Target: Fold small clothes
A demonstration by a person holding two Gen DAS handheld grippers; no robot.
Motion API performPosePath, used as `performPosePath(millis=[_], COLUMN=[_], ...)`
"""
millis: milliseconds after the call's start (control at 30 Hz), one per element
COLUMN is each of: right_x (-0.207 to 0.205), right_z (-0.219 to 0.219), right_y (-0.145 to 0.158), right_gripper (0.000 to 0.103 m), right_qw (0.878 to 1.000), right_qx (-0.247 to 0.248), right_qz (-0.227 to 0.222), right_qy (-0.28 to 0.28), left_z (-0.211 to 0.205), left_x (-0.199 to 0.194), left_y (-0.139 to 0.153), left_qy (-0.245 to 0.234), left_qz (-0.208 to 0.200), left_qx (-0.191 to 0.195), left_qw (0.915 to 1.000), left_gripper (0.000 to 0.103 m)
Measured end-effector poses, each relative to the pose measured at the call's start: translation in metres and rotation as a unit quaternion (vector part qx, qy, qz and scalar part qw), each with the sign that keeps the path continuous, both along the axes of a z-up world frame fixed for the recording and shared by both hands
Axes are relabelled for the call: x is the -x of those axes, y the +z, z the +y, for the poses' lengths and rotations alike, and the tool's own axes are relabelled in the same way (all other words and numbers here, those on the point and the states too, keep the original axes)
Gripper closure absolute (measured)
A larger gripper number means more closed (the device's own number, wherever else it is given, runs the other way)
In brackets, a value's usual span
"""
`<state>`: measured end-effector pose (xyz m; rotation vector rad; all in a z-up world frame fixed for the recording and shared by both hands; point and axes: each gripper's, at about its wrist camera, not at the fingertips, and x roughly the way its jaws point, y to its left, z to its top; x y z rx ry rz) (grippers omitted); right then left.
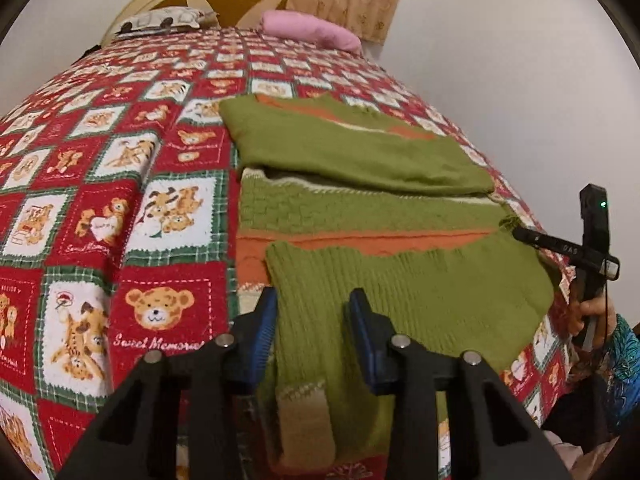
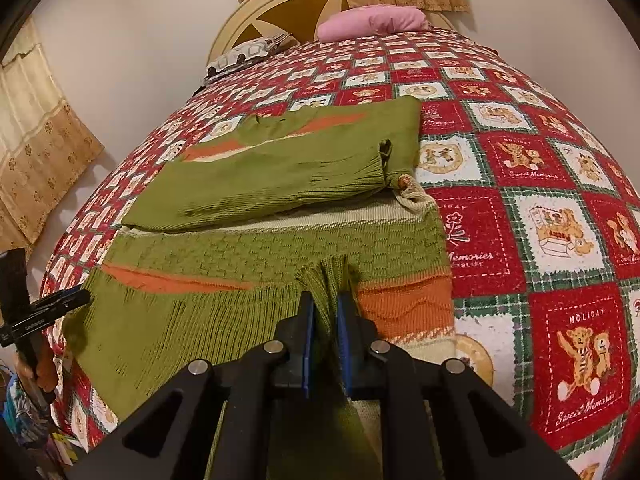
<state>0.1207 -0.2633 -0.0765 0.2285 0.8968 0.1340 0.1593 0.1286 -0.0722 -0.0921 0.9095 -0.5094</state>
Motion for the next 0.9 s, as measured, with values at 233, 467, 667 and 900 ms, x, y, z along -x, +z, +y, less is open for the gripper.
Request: performPosePath(millis=[233,467,667,900], right_x=[0.0,0.005,0.025,0.005], right_z=[0.0,-0.007,-0.006,0.021], right_y=[-0.003,-0.001,0.017,0.012], right_gripper=[0.091,0.081,0.034,0.034], right_qw=[1.0,0.999,0.999,0.995], right_qx=[0.0,-0.034,-0.016,0.076], right_qz=[-0.004,-0.005,-0.03,-0.018], right_qy=[-0.001,-0.003,0.013,0.064], left_z=[-0.004,-0.008,-0.01,-0.018], left_x=[-0.008,-0.011,-0.007,-0.015], left_y=[-0.013,-0.012,-0.015,-0.015], left_qy=[-0.012,0.011,0.011,0.006], left_qz=[0.024,0.031,0.019,0.024], left_qx=[0.023,0.019,0.005,0.023], left_qw=[0.9994,0.9993,0.9997,0.9994], left_gripper=[0.065,0.088,0.083,0.054])
